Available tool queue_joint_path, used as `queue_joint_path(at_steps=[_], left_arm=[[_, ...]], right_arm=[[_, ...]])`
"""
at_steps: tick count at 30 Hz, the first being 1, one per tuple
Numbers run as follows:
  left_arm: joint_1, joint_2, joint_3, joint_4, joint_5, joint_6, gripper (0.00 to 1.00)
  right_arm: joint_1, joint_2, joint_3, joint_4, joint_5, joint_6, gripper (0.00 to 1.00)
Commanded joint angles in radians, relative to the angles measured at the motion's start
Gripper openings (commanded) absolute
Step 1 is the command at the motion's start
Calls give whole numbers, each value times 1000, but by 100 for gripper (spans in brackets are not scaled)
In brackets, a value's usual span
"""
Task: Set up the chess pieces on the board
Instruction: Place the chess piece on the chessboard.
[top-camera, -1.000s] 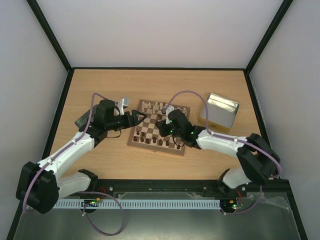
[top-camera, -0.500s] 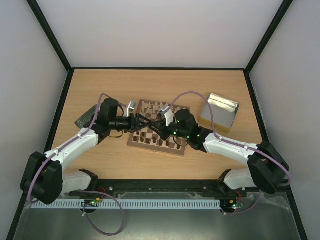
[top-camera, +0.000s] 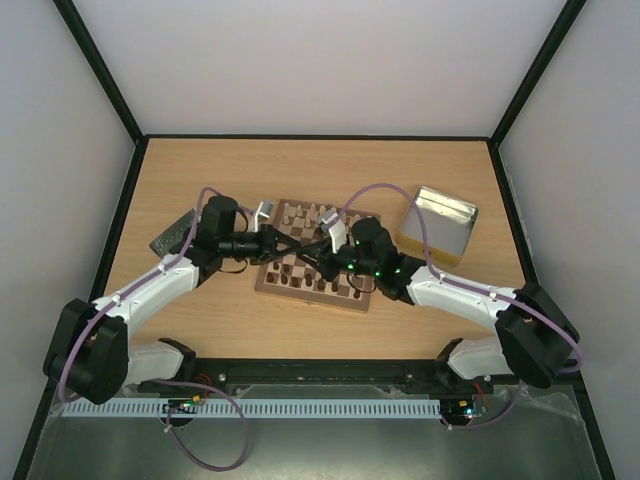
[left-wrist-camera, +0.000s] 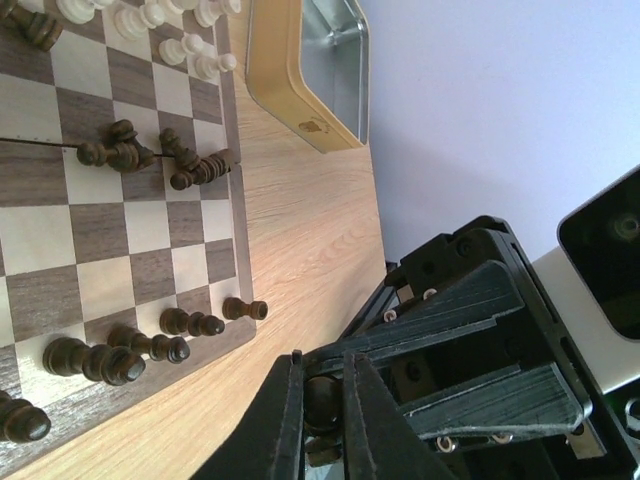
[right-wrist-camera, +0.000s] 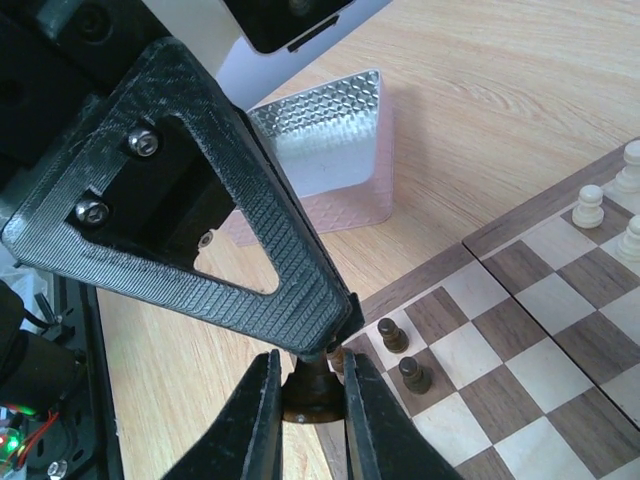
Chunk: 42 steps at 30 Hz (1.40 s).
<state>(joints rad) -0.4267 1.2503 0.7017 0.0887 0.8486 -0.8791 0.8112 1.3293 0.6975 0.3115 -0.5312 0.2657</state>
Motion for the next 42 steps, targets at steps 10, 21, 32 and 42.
queue_joint_path(at_steps=[10,21,32,42], left_arm=[[-153,18,165,-353,-647,343,2],[-414,311,330,-535,-1113,384,2],[-417,371,316,-505,-1077,354,4],[-407,405,308,-465,-1009,361,5]], right_arm=[[-3,-155,-46,-189,568,267,63],[-14,-347,-158,-348,867,510,67],[-18,-335,-161,-354,850,510,67],[-19,-329,-163,-362,849,516,67]])
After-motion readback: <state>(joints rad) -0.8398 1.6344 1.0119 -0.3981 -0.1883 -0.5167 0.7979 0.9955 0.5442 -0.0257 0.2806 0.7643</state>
